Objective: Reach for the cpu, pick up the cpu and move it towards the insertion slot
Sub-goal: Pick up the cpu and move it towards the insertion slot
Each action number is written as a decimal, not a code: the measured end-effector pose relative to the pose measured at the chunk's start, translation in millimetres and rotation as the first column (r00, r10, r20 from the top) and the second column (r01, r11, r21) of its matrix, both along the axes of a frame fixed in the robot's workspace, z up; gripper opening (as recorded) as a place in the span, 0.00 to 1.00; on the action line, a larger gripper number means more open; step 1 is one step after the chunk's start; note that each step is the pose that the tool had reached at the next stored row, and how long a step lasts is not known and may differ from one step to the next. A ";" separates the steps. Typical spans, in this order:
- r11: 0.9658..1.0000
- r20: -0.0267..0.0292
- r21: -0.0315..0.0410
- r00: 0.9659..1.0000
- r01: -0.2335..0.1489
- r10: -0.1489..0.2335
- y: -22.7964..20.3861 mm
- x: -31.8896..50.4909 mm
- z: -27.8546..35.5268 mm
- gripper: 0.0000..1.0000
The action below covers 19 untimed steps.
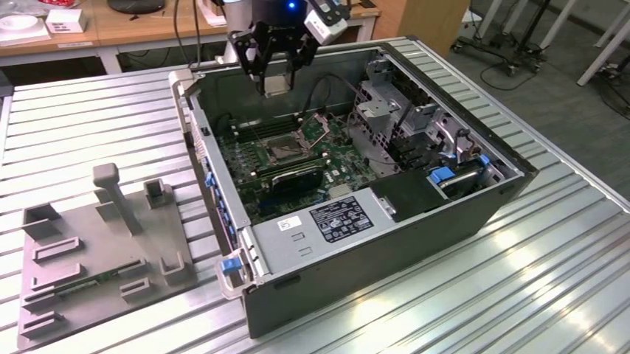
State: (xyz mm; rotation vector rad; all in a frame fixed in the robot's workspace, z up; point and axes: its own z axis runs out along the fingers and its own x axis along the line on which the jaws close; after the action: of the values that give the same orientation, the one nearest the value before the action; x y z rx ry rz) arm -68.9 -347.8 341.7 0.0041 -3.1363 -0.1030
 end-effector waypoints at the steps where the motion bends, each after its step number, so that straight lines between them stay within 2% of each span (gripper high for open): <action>1: 1.000 0.000 0.000 1.000 0.001 -0.001 0.4 1.0 -0.2 0.55; 12: 1.000 0.000 0.000 1.000 0.010 -0.010 1.4 5.5 -0.8 0.55; 19: 1.000 0.000 0.000 1.000 0.010 -0.010 3.5 11.9 -1.0 0.55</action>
State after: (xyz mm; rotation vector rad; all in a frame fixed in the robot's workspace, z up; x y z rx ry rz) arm -57.0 -344.3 340.7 -0.0119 -3.1365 -0.1030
